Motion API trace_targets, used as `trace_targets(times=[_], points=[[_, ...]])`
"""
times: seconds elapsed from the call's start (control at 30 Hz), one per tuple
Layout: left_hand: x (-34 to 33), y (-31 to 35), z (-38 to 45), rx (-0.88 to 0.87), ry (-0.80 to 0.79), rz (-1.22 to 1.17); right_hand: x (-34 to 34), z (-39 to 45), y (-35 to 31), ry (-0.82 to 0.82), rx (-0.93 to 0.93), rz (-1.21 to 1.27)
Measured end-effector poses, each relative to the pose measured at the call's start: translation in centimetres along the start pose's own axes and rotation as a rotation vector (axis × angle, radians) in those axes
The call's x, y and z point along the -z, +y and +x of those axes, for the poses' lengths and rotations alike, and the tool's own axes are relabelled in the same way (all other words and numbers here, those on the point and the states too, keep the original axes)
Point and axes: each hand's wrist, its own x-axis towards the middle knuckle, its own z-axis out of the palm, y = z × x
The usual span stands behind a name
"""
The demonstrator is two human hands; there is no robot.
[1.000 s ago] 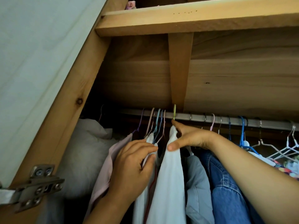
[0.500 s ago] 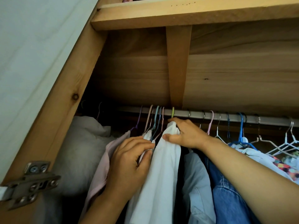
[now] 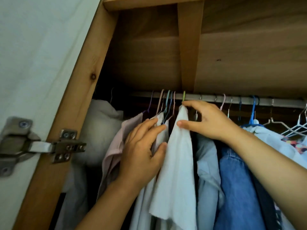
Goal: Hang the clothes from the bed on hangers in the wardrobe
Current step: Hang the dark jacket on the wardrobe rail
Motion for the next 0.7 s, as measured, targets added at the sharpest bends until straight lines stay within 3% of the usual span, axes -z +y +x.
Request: trace_targets(times=[0.1, 0.37, 0.6, 0.7], points=[[1.9, 1.3, -2.5, 0.022, -0.030, 0.026, 1.1, -3.7, -2.6, 0.077, 0.092, 0.036], [10.8, 6.7, -14.8, 0.173, -0.219, 0.104, -0.8, -17.5, -11.6, 0.212, 0.120, 0.518], [24.6, 15.7, -28.1, 0.428, -0.557, 0.436, -4.3, -30.2, -24.0, -0.018, 0.124, 0.931], [31.8, 20.5, -33.4, 0.566, -0.631, 0.620, -4.6, -34.7, -30.8, -0.158, 0.143, 1.138]])
